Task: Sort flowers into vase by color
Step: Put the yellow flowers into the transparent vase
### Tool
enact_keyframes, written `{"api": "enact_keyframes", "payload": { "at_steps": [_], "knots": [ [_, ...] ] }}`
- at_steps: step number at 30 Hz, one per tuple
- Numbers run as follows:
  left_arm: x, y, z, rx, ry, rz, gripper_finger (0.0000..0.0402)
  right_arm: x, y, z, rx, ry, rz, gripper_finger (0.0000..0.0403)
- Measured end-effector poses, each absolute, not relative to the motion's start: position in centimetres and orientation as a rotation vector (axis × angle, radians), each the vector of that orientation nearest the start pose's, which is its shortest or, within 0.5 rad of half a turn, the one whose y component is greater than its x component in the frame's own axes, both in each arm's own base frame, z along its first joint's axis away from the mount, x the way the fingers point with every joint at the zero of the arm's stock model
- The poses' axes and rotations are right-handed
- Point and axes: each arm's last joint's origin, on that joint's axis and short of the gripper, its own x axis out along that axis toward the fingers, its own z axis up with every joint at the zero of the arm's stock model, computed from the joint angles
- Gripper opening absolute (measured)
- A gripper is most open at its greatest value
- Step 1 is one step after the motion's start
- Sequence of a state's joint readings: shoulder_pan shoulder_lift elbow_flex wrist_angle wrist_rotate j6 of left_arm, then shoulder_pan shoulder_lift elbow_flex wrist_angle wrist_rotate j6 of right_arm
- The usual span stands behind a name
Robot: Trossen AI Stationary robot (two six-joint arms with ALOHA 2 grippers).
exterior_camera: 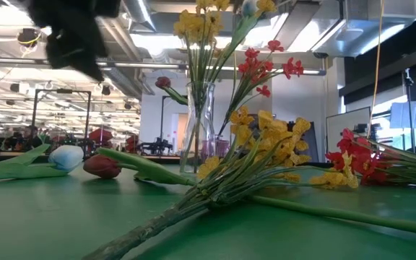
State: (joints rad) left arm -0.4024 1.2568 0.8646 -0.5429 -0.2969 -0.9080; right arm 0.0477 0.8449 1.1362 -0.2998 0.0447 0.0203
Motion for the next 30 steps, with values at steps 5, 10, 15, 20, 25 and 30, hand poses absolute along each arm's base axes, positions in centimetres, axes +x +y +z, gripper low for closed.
{"api": "enact_keyframes", "payload": {
  "at_steps": [5, 10, 15, 20, 25, 30],
  "knots": [
    [23.3, -8.5, 24.8, -0.484, 0.82, 0.276, 0.0221, 17.2, 3.1, 44.1, -0.04, 0.089, 0.147, 0.0276],
    [23.3, -8.6, 24.9, -0.483, 0.817, 0.27, 0.0221, 19.0, 6.9, 42.8, -0.038, 0.239, 0.261, 0.0276],
    [23.6, -8.7, 25.2, -0.492, 0.768, 0.256, 0.0221, 20.1, 10.4, 40.0, 0.06, 0.45, 0.23, 0.0275],
    [24.0, -8.7, 25.6, -0.476, 0.702, 0.26, 0.0221, 21.3, 13.7, 36.4, 0.182, 0.675, 0.148, 0.0275],
    [24.6, -9.0, 25.9, -0.502, 0.632, 0.245, 0.0221, 23.4, 16.8, 32.7, 0.302, 0.807, 0.025, 0.0275],
    [24.9, -10.0, 25.7, -0.501, 0.62, 0.221, 0.0221, 25.2, 19.2, 28.5, 0.408, 0.899, -0.089, 0.0275]
  ]
}}
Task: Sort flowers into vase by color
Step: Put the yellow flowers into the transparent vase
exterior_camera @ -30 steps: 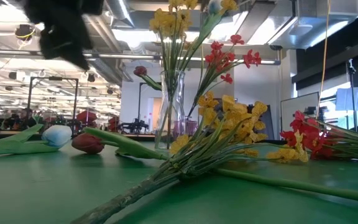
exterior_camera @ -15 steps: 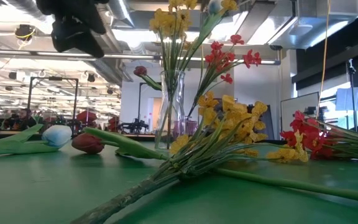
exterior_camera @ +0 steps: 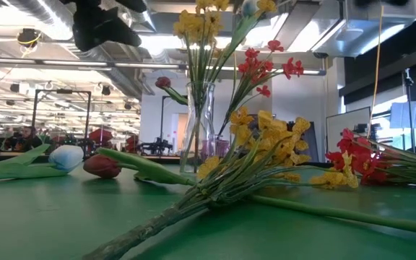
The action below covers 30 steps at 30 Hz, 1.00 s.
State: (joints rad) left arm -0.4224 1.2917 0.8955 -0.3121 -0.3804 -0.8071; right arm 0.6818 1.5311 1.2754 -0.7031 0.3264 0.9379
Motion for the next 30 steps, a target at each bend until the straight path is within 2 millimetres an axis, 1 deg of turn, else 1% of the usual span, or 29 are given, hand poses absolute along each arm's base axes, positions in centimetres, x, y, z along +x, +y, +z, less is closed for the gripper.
{"api": "enact_keyframes", "payload": {
  "at_steps": [2, 7, 10, 15, 20, 25, 30],
  "knots": [
    [24.9, -10.7, 25.1, -0.498, 0.636, 0.216, 0.0221, 25.8, 19.7, 26.7, 0.456, 0.887, -0.14, 0.0275],
    [25.5, -13.2, 23.9, -0.519, 0.64, 0.155, 0.0221, 27.1, 20.4, 22.5, 0.635, 0.769, -0.194, 0.0275],
    [25.8, -14.4, 23.0, -0.516, 0.647, 0.128, 0.0221, 27.2, 20.4, 20.0, 0.741, 0.719, -0.264, 0.0276],
    [26.1, -15.7, 21.9, -0.547, 0.66, 0.118, 0.0221, 27.5, 19.9, 16.6, 0.858, 0.724, -0.389, 0.0275],
    [26.2, -16.5, 21.2, -0.559, 0.663, 0.121, 0.0221, 28.7, 18.6, 14.9, 0.891, 0.722, -0.483, 0.0275],
    [26.0, -16.8, 21.0, -0.569, 0.661, 0.123, 0.0221, 30.5, 17.0, 14.1, 0.907, 0.679, -0.506, 0.0275],
    [25.9, -17.0, 21.1, -0.566, 0.662, 0.117, 0.0221, 31.9, 15.3, 13.0, 0.889, 0.686, -0.523, 0.0275]
  ]
}}
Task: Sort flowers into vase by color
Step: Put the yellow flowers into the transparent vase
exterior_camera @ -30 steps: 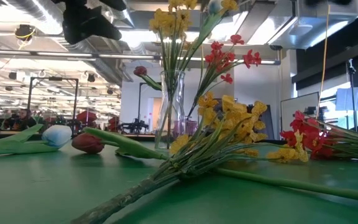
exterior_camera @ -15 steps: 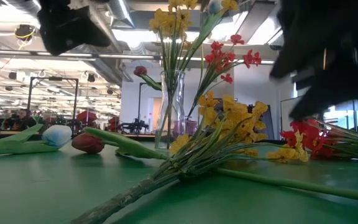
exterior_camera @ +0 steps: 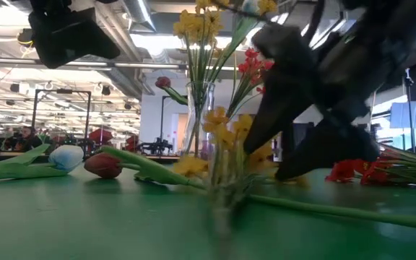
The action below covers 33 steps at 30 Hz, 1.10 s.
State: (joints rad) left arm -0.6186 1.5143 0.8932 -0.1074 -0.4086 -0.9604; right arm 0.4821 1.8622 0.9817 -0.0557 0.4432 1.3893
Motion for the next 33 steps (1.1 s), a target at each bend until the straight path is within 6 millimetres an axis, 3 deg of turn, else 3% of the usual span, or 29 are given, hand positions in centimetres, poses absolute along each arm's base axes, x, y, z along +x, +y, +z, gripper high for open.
{"api": "enact_keyframes", "payload": {
  "at_steps": [5, 9, 20, 25, 33],
  "knots": [
    [25.9, -17.0, 21.0, -0.564, 0.664, 0.117, 0.0221, 32.7, 14.2, 12.5, 0.879, 0.704, -0.521, 0.0272],
    [25.9, -17.0, 21.0, -0.555, 0.668, 0.117, 0.0221, 32.7, 14.0, 12.4, 0.857, 0.711, -0.521, 0.0236],
    [25.9, -16.8, 21.0, -0.499, 0.64, 0.14, 0.0221, 32.6, 14.0, 12.7, 0.826, 0.721, -0.504, 0.0017],
    [25.9, -16.7, 21.0, -0.497, 0.64, 0.146, 0.0221, 32.4, 13.9, 14.5, 0.824, 0.682, -0.477, 0.0022],
    [26.0, -16.7, 21.0, -0.504, 0.638, 0.15, 0.0221, 31.2, 14.3, 19.1, 0.804, 0.56, -0.394, 0.0009]
  ]
}}
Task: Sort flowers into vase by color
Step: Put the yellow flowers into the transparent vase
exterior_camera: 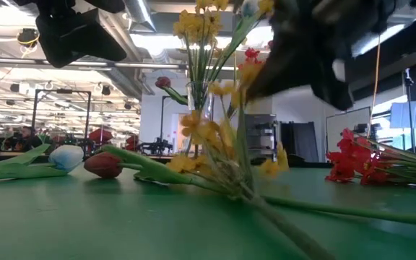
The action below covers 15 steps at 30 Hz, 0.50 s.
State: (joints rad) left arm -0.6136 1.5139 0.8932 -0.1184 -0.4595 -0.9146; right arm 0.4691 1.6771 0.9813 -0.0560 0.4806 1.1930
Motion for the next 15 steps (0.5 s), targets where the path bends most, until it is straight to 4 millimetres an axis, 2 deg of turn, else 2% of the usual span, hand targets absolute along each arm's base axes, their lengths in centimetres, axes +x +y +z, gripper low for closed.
{"api": "enact_keyframes", "payload": {
  "at_steps": [3, 8, 11, 15],
  "knots": [
    [26.0, -16.7, 21.1, -0.507, 0.635, 0.148, 0.0221, 30.6, 14.6, 20.4, 0.789, 0.526, -0.366, 0.0008],
    [26.0, -16.7, 21.1, -0.51, 0.632, 0.147, 0.0221, 30.2, 14.8, 21.2, 0.745, 0.558, -0.293, 0.0012],
    [26.0, -16.7, 21.1, -0.511, 0.632, 0.147, 0.0221, 30.1, 14.8, 21.0, 0.738, 0.601, -0.275, 0.0035],
    [26.0, -16.7, 21.1, -0.511, 0.632, 0.147, 0.0221, 29.8, 14.7, 20.7, 0.672, 0.646, -0.279, 0.0089]
  ]
}}
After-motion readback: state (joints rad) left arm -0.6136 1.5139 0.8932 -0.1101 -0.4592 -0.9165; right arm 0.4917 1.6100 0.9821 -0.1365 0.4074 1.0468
